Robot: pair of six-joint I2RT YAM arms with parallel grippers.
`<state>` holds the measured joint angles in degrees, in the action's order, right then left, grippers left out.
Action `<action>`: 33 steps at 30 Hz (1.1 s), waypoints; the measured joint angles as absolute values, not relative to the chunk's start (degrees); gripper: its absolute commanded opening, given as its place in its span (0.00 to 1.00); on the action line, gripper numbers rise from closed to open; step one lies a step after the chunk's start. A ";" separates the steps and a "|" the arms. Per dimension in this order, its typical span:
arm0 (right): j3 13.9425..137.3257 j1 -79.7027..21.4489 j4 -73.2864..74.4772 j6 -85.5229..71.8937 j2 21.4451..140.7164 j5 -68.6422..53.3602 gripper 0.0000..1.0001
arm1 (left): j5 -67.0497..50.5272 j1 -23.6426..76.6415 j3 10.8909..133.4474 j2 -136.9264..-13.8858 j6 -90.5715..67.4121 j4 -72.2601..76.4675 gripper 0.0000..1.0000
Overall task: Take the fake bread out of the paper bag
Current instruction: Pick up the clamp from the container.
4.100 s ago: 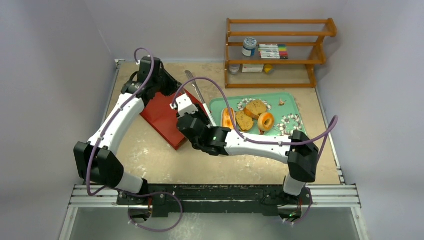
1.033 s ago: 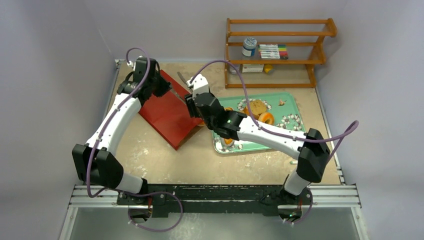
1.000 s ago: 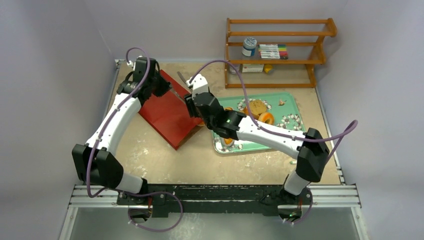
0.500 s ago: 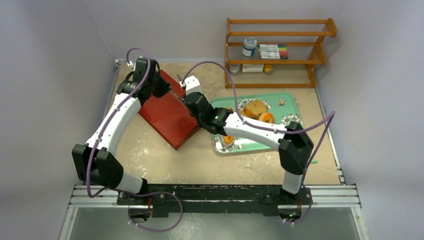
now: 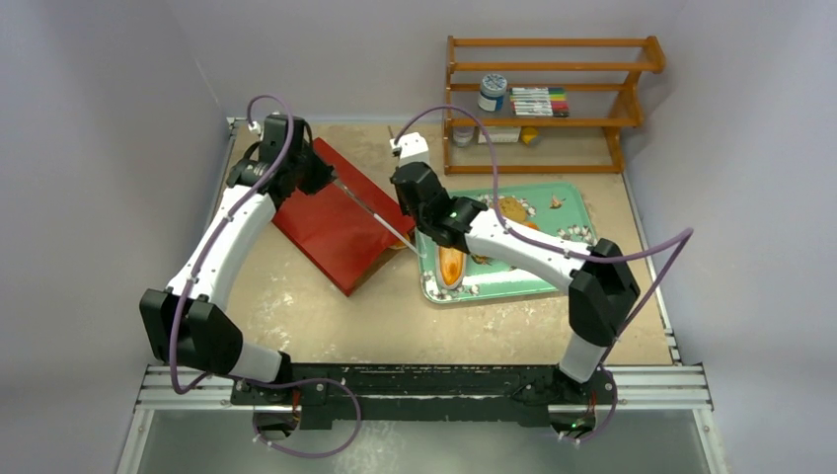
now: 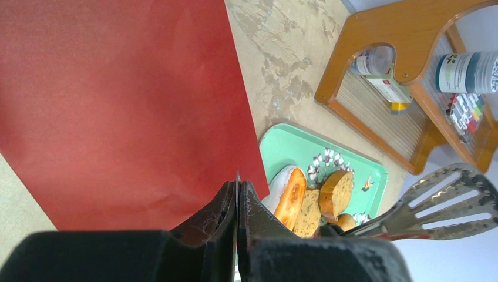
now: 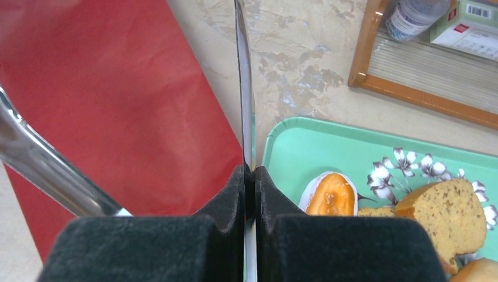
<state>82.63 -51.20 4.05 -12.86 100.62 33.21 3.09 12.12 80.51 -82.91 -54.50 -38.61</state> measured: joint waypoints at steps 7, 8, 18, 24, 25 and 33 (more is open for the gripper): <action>79.31 -48.31 2.92 -16.12 95.57 30.37 0.00 | 2.96 11.46 78.85 -79.07 -54.19 -38.89 0.00; 79.24 -48.18 2.85 -16.29 95.15 29.95 0.00 | 2.83 11.18 78.39 -78.46 -54.30 -38.79 0.00; 82.26 -48.36 1.83 -13.02 97.21 25.43 0.54 | 1.34 9.76 80.77 -82.08 -56.23 -36.95 0.00; 82.56 -48.07 1.93 -10.63 97.89 25.82 0.67 | 1.98 9.34 84.90 -85.71 -56.51 -37.04 0.00; 82.52 -48.07 1.80 -10.13 97.73 25.91 0.67 | 1.96 9.32 85.82 -86.43 -56.51 -37.17 0.00; 76.25 -50.57 -1.85 -3.42 90.24 26.68 0.87 | 0.54 9.21 94.50 -92.71 -56.42 -38.92 0.00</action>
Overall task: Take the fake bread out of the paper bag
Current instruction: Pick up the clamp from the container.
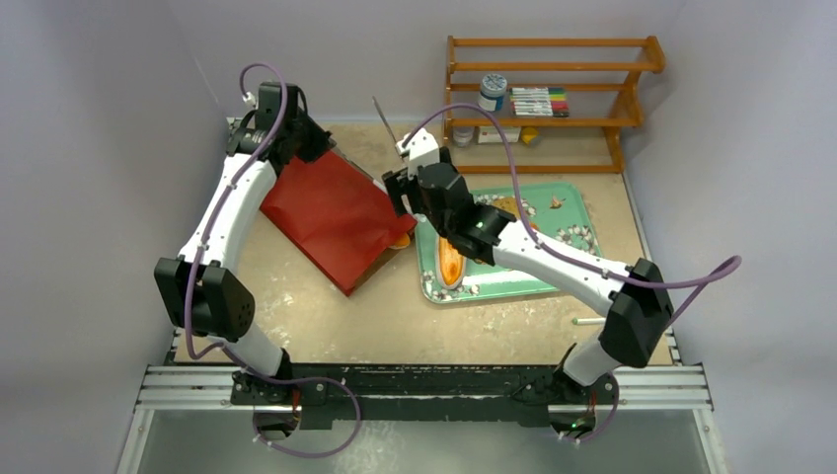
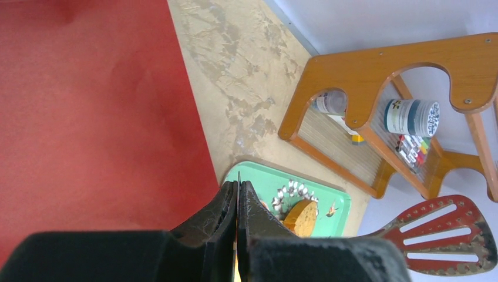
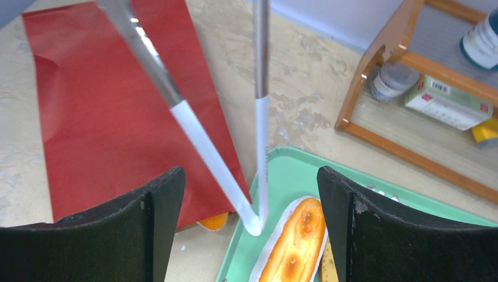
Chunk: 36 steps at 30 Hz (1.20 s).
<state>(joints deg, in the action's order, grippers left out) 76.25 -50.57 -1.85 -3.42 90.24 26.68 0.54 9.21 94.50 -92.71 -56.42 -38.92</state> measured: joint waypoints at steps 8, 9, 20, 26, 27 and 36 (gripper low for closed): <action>71.85 -54.72 -7.57 2.09 88.86 29.15 0.91 | -2.04 9.17 97.95 -94.76 -56.42 -41.54 0.00; 71.09 -54.72 -7.94 2.57 88.97 29.58 0.91 | -2.39 9.17 98.06 -94.83 -56.42 -41.74 0.00; 69.25 -54.76 -11.14 6.15 92.07 33.54 0.92 | -4.91 9.17 98.87 -94.83 -56.47 -44.47 0.00; 69.25 -55.55 -11.35 6.26 92.53 33.56 0.93 | -5.26 9.17 98.91 -94.83 -56.47 -45.21 0.00; 69.25 -55.61 -11.38 6.26 92.53 33.56 0.93 | -5.32 9.17 98.94 -94.83 -56.47 -45.32 0.00; 69.41 -55.88 -11.53 6.22 94.61 34.46 0.92 | -5.78 9.17 99.88 -94.83 -56.45 -46.19 0.00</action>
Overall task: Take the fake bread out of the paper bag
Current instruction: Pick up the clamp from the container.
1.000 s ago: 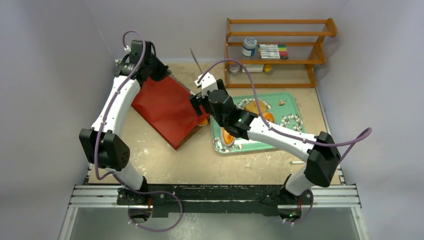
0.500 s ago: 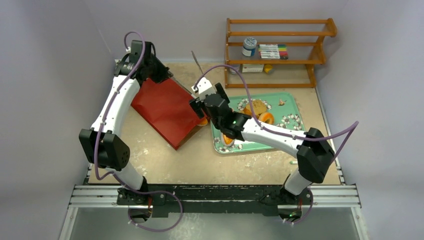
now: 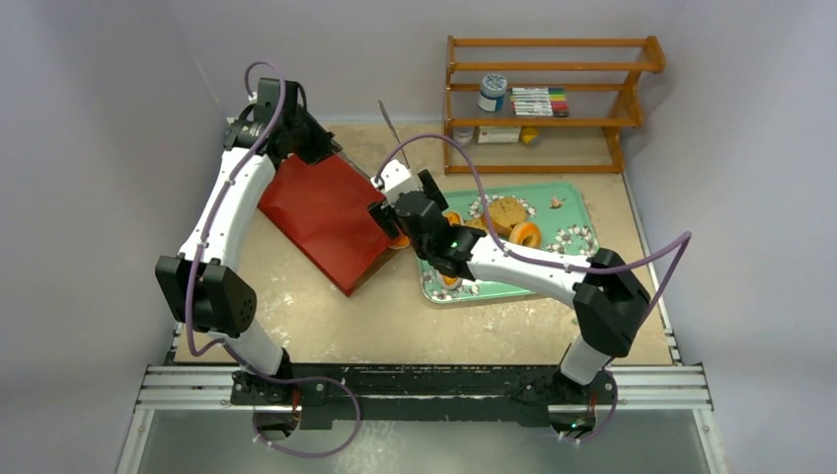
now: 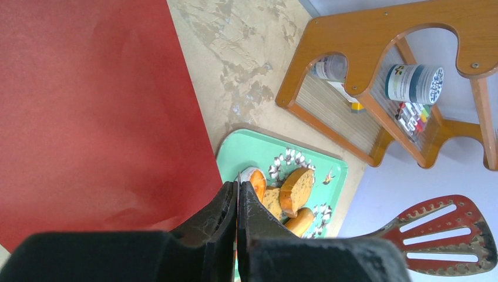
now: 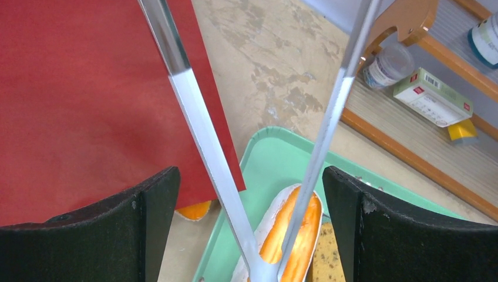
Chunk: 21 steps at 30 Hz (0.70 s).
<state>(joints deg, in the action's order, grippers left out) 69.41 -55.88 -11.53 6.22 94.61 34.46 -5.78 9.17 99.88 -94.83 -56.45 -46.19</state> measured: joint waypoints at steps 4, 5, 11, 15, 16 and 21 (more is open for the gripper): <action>69.41 -55.88 -11.53 6.26 96.64 35.31 0.87 | -5.91 9.17 100.62 -94.80 -56.40 -46.83 0.00; 69.41 -55.88 -11.57 6.33 96.90 35.46 0.85 | -5.98 9.17 100.77 -94.80 -56.38 -47.03 0.00; 69.71 -55.88 -13.23 6.72 97.19 36.62 0.83 | -6.20 9.17 101.14 -94.80 -56.27 -48.12 0.00; 70.00 -55.88 -13.98 6.74 97.10 36.82 0.83 | -6.22 9.17 101.14 -94.80 -55.92 -48.49 0.00; 70.04 -55.88 -14.04 6.74 97.10 36.91 0.82 | -6.22 9.17 101.14 -94.80 -55.90 -48.56 0.00; 70.04 -55.88 -14.09 6.81 96.88 37.01 0.76 | -6.26 9.17 100.90 -94.78 -55.90 -48.49 0.00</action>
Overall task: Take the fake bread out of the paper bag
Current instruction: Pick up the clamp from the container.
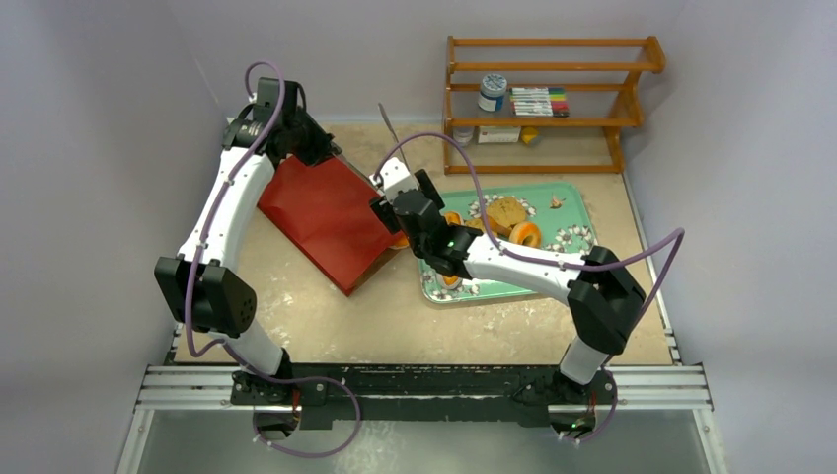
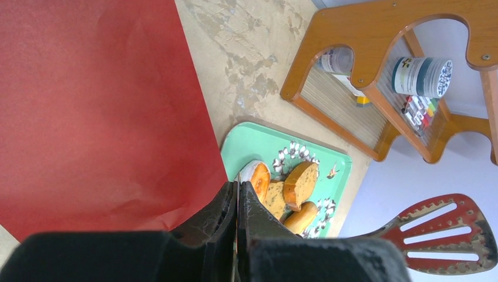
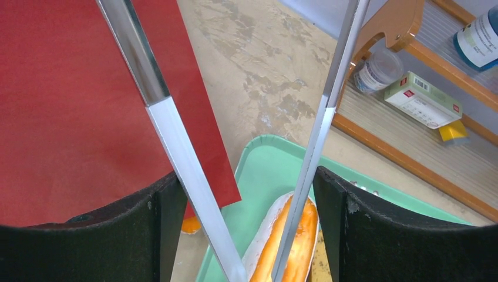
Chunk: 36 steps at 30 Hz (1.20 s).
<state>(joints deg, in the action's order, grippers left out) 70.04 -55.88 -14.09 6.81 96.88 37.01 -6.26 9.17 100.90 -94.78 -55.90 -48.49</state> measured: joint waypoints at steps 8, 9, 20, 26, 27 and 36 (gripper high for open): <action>70.06 -56.03 -14.06 7.25 96.57 36.73 0.61 | -6.85 9.17 100.38 -94.37 -55.92 -48.31 0.00; 70.06 -56.12 -14.06 7.29 96.57 36.64 0.59 | -6.85 9.17 100.38 -94.26 -55.92 -48.29 0.00; 70.06 -56.60 -13.21 8.01 95.31 35.40 0.49 | -7.20 9.17 99.46 -92.88 -56.40 -47.44 0.05; 70.06 -56.73 -12.32 7.07 93.95 34.24 0.47 | -6.35 9.17 99.42 -92.18 -58.26 -46.06 0.15; 70.06 -56.77 -11.92 6.66 93.65 34.00 0.47 | -5.76 9.17 99.39 -92.14 -58.89 -45.34 0.15; 69.71 -57.23 -7.11 2.74 90.15 32.01 0.46 | -2.00 8.43 98.76 -92.01 -64.01 -38.33 0.21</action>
